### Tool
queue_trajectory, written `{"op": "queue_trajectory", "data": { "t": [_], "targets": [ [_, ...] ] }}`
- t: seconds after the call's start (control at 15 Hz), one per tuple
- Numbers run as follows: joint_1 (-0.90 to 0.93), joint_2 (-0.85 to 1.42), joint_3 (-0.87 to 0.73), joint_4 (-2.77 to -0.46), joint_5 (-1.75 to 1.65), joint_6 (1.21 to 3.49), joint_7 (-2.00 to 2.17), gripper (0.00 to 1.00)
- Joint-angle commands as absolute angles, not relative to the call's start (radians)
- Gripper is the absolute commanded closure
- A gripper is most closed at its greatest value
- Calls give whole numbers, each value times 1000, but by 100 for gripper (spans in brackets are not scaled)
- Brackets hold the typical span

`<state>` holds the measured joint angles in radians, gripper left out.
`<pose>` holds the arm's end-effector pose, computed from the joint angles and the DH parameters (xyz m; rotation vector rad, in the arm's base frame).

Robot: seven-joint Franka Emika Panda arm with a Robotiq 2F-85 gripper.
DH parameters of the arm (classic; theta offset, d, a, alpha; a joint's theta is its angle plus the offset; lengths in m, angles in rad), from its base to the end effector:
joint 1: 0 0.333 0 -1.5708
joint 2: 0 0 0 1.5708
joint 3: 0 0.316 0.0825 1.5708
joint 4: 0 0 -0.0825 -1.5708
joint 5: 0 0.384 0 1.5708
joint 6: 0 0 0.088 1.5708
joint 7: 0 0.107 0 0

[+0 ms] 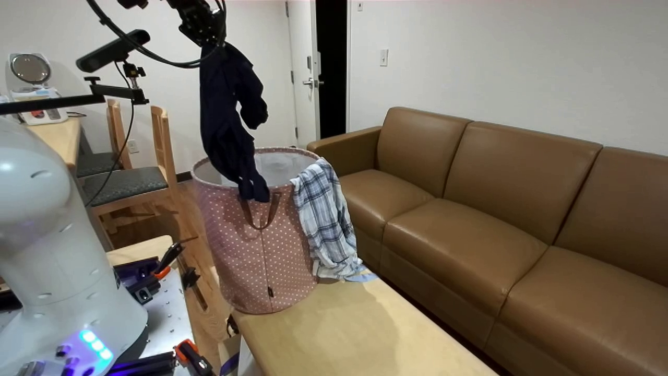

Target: Move the clothes from the table and put them in the laundry bag

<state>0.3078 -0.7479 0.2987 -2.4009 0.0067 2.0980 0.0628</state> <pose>0.2888 0.2325 0.5990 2.9043 0.7543 0.7010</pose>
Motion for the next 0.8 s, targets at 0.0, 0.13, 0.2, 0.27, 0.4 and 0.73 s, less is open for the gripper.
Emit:
{"op": "queue_trajectory", "data": {
  "t": [0.0,0.13,0.2,0.27,0.4,0.73],
  "targets": [
    [326,-736,282,-2386,31,2110,30,92],
    [329,-713,293,-2347,29,2118,23,92],
    [335,-693,302,-2326,21,2138,8,92],
    [345,-674,305,-2304,20,2151,-12,92],
    [346,-637,328,-2262,1,2173,-26,92],
    [353,-574,316,-2311,-16,2319,-93,93]
  ]
}}
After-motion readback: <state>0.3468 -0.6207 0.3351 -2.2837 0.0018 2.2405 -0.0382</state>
